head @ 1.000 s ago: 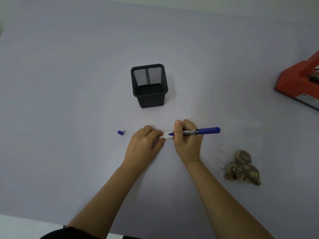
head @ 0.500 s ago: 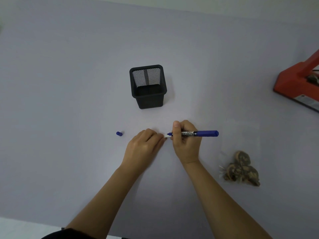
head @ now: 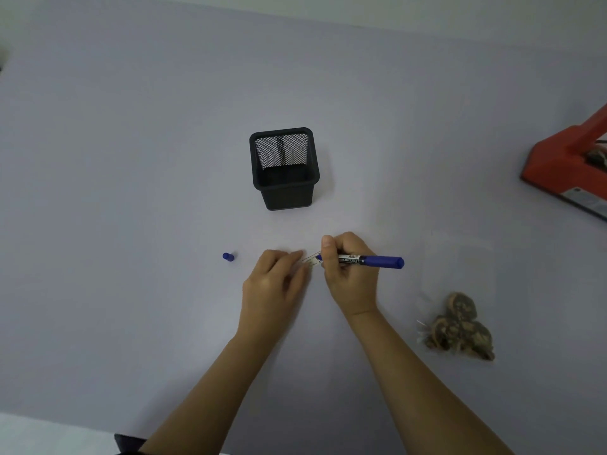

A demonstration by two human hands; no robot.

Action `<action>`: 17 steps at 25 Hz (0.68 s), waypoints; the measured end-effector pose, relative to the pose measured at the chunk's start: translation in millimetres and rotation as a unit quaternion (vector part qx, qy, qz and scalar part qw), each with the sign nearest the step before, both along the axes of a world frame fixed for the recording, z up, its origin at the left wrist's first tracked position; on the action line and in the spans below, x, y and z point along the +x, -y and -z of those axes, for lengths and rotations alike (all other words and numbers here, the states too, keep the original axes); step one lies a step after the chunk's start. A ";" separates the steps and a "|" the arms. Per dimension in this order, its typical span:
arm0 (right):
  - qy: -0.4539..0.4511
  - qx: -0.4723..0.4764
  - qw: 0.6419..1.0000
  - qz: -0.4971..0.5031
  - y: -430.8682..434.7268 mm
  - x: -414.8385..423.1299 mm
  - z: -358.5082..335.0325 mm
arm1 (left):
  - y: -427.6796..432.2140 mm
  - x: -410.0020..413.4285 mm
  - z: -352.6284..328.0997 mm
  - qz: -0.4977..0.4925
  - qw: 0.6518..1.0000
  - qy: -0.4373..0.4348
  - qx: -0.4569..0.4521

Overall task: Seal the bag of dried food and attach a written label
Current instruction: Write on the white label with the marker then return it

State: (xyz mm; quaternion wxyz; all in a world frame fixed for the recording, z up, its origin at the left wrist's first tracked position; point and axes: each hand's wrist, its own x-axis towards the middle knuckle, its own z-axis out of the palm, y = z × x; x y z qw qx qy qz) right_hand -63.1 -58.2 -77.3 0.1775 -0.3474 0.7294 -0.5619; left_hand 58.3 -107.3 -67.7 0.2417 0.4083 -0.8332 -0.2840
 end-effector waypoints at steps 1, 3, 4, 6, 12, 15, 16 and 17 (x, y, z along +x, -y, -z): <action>-0.005 0.002 1.000 -0.003 0.2 -0.3 0.3 | -5.2 -0.2 3.4 -0.013 1.000 -0.004 0.000; -0.009 0.006 1.000 -0.005 -0.5 -0.8 1.9 | -10.6 -1.7 10.5 -0.022 1.000 0.001 -0.011; -0.008 0.009 1.000 -0.005 -0.5 -0.8 2.6 | -11.3 -2.7 13.5 -0.022 1.000 0.004 -0.018; -0.006 0.016 1.000 -0.009 0.0 -0.8 4.2 | -11.4 -3.6 16.4 -0.022 0.999 0.005 -0.032; -0.007 0.018 1.000 -0.016 1.3 -0.9 2.6 | -9.9 -5.1 18.0 -0.021 0.998 0.004 -0.062; -0.001 0.022 0.999 -0.023 0.9 -0.4 0.9 | -10.3 -5.8 17.2 -0.022 0.998 0.003 -0.066; 0.004 0.023 0.999 -0.025 1.2 -0.3 0.4 | -10.1 -6.0 17.7 -0.020 0.997 0.005 -0.068; 0.007 0.025 0.999 -0.025 1.4 -0.1 0.0 | -10.1 -6.1 18.0 -0.019 0.997 0.006 -0.069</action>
